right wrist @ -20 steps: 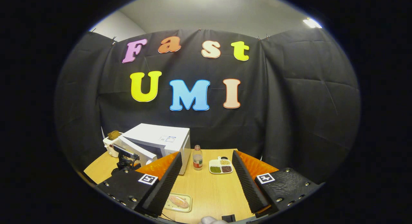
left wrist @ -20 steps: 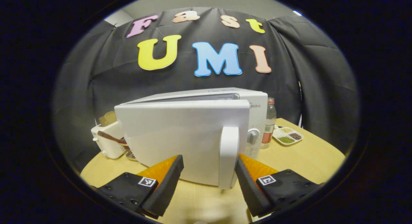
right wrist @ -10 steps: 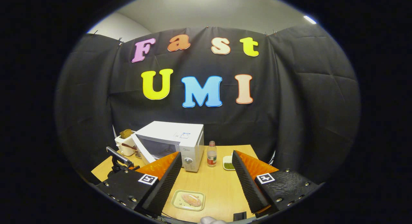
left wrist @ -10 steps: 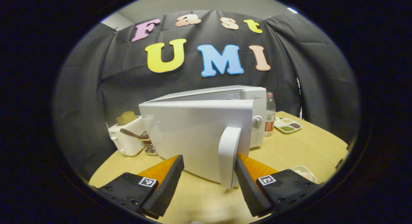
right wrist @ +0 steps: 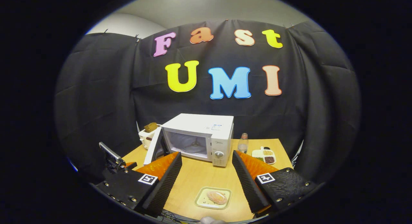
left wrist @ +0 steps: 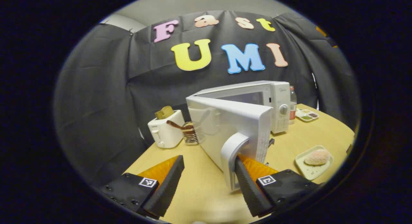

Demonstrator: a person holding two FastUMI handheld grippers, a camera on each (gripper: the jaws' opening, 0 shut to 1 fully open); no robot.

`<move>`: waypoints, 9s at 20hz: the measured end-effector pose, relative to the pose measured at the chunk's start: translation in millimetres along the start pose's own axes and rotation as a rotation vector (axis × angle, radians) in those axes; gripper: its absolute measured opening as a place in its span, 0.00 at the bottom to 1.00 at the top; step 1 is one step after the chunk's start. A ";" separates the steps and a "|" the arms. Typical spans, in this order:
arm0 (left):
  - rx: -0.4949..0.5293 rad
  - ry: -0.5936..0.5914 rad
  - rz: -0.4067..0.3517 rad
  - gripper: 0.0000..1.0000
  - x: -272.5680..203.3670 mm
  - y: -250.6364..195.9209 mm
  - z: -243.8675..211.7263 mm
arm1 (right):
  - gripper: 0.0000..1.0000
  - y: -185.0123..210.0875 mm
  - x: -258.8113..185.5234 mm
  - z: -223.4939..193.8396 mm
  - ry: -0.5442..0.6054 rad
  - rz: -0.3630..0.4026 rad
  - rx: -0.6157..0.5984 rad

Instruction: Open the microwave oven with the left hand, put the food in, and close the microwave oven.

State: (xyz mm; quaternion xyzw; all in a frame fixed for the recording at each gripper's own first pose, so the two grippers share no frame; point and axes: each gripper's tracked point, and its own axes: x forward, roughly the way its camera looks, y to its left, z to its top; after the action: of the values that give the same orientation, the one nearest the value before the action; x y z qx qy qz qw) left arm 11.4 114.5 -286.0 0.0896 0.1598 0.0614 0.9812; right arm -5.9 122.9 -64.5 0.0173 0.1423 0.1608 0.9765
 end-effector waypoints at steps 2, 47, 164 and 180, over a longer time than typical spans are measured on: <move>-0.043 0.017 0.023 0.98 -6.3 24.8 -8.9 | 0.96 11.4 5.4 -3.2 0.007 0.029 -0.007; 0.008 -0.275 0.027 1.00 -173.6 -50.1 262.1 | 0.88 -55.5 131.5 -345.1 0.520 0.263 -0.126; 0.129 -0.022 -0.305 0.98 107.6 -207.4 49.7 | 0.98 -178.2 51.3 2.9 -0.030 -0.281 0.058; 0.083 -0.046 -0.290 0.98 183.8 -241.9 83.2 | 0.98 -223.0 47.8 -1.3 0.008 -0.341 0.107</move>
State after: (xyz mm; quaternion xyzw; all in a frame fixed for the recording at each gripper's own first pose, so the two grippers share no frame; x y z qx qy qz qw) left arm 233.7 -107.3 -311.2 0.1076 0.1509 -0.0900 0.9785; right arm 106.0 -73.2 -96.5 0.0440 0.1554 -0.0147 0.9868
